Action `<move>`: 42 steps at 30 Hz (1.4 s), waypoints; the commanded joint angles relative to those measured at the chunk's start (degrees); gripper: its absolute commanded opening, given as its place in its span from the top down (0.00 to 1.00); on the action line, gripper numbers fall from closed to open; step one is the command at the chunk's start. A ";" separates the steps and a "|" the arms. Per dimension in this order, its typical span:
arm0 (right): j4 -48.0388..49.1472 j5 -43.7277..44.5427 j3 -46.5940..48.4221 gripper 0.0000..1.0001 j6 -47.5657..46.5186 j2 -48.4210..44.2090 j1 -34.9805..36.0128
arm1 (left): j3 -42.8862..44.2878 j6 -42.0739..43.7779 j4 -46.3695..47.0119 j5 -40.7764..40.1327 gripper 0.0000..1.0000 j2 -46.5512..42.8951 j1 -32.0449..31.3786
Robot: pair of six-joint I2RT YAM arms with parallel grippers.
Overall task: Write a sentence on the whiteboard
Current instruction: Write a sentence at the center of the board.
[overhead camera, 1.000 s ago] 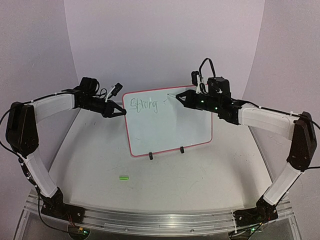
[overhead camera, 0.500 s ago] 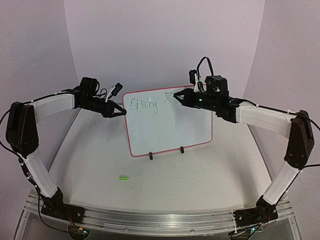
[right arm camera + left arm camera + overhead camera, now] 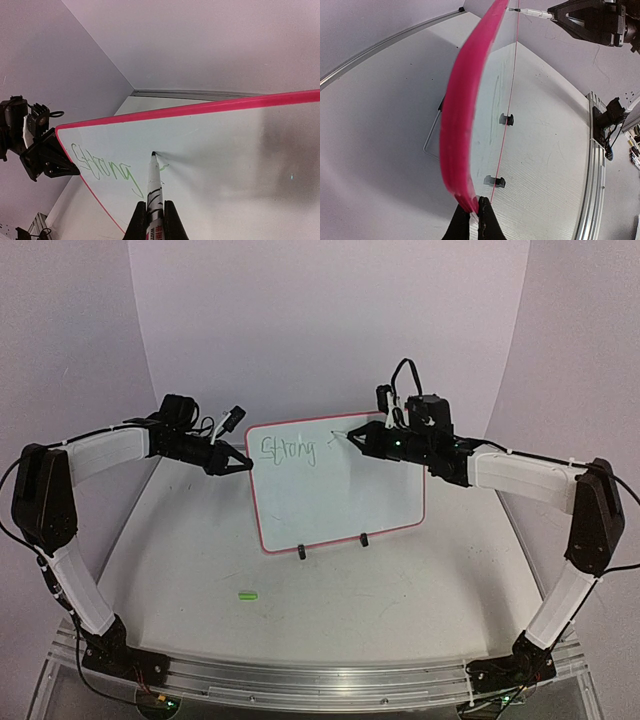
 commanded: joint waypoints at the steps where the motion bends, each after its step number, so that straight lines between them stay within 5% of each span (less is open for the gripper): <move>1: -0.19 1.32 -0.29 1.00 0.07 -0.04 -0.13 | -0.38 4.03 -3.60 -4.83 1.00 0.32 -1.38; 18: -1.28 2.21 -6.85 1.00 0.86 -2.84 -0.17 | -0.38 4.00 -3.55 -4.85 1.00 0.42 -1.64; 42: 1.44 2.90 -0.30 1.00 0.36 -4.51 -0.12 | -0.47 4.04 -3.59 -5.01 1.00 -0.06 -1.79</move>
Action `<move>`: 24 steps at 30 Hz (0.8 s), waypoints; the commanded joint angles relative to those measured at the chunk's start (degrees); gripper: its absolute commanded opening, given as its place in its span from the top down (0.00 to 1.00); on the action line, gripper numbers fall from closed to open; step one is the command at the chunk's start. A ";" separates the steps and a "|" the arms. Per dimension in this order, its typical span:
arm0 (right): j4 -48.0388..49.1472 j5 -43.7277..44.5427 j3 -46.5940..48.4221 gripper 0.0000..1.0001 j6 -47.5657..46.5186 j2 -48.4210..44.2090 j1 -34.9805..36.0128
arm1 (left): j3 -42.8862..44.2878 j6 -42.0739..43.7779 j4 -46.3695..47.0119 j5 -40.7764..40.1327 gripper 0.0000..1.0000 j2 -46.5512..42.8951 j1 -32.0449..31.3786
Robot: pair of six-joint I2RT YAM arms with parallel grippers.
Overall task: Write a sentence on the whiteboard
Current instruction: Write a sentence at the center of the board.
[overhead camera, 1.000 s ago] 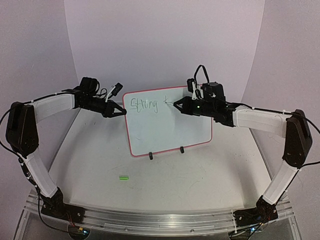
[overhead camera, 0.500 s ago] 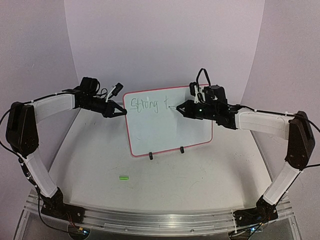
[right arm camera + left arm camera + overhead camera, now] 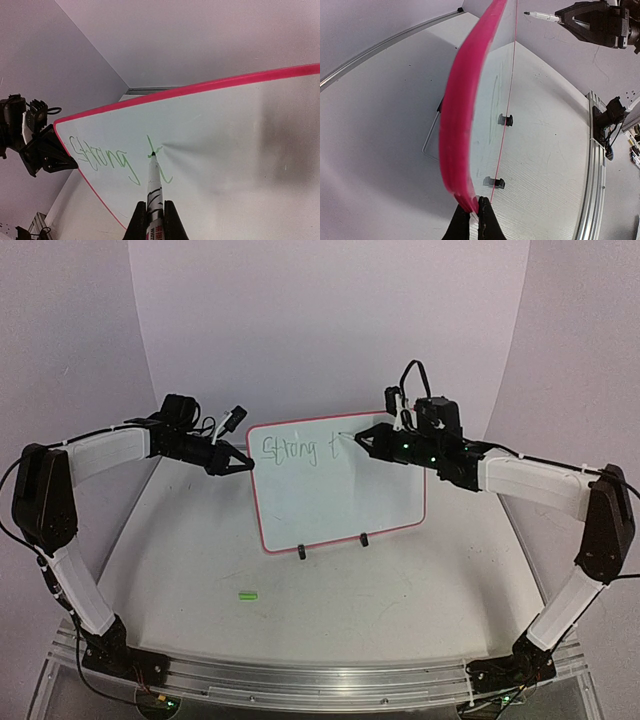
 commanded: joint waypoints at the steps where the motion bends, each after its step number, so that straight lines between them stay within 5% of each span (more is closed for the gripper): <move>1: 2.26 1.68 4.06 1.00 -0.52 -0.12 -0.14 | -0.47 4.11 -4.00 -4.83 1.00 -0.06 -1.35; 24: 1.71 5.25 4.11 1.00 -0.36 3.03 -0.14 | -0.47 4.21 -4.03 -4.91 1.00 -0.58 -1.40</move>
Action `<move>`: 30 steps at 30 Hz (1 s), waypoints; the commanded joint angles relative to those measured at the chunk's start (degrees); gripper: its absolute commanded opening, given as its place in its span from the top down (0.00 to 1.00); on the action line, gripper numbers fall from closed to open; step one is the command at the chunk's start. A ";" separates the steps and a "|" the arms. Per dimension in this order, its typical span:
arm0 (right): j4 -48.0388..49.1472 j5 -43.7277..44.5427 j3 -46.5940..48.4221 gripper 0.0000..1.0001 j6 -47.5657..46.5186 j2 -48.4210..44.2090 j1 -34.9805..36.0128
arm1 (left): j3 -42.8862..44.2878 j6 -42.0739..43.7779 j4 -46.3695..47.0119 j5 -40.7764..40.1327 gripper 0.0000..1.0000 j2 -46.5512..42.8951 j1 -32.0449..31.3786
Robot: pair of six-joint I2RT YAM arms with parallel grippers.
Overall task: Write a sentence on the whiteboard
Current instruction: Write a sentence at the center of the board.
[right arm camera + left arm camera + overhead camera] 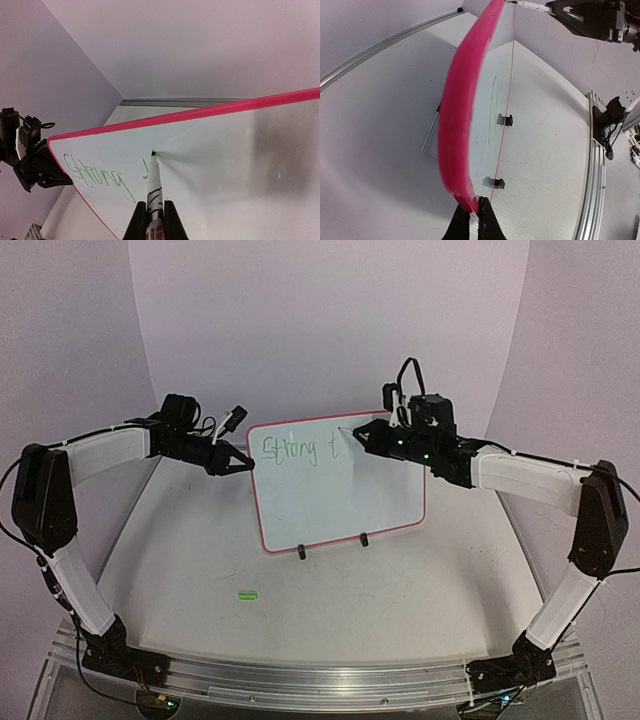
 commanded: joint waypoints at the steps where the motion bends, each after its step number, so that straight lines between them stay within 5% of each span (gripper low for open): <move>1: 0.71 1.96 0.64 1.00 -0.23 0.14 -0.15 | -0.47 4.21 -4.04 -4.78 1.00 -0.47 -1.25; 30: 4.71 -0.27 -6.14 1.00 4.16 -3.06 -0.12 | -0.54 4.19 -4.16 -4.96 1.00 -0.37 -1.70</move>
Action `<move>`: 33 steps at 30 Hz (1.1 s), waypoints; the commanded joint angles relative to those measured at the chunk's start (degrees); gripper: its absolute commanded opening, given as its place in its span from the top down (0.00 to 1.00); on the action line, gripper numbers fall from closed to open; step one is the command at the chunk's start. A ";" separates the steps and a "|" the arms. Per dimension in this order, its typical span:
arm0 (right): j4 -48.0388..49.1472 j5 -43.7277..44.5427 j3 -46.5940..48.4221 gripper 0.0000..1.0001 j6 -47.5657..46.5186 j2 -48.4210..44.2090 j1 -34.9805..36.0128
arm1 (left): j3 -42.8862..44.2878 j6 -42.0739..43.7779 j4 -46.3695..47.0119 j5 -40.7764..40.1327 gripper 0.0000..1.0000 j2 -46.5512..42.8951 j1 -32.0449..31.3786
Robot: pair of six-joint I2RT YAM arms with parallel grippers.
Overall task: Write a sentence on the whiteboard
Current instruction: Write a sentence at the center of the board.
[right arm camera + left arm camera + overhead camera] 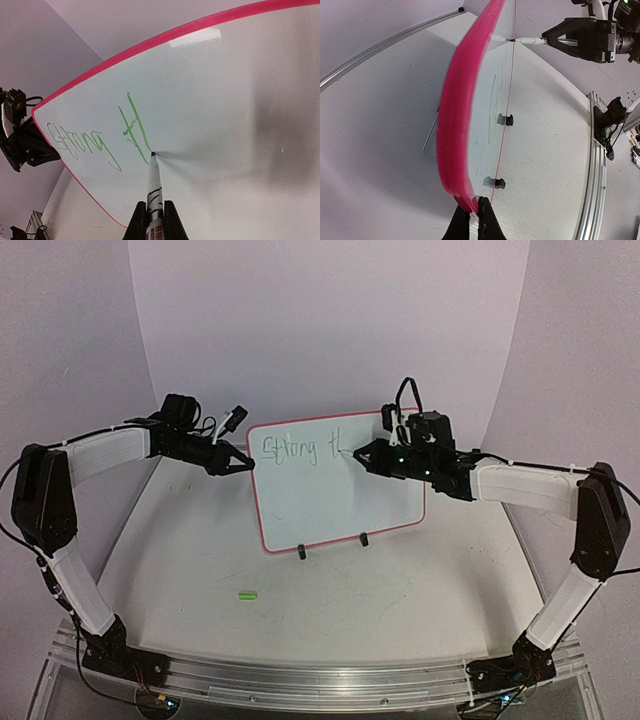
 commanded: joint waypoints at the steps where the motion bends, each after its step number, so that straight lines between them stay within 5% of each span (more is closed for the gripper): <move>1: 4.44 1.91 0.23 1.00 2.05 -2.14 -0.26 | -0.55 4.40 -4.13 -4.48 1.00 -0.28 -1.52; 33: 3.43 4.96 -3.87 1.00 2.86 -3.06 -0.25 | -0.51 4.56 -4.21 -4.58 1.00 -0.43 -1.60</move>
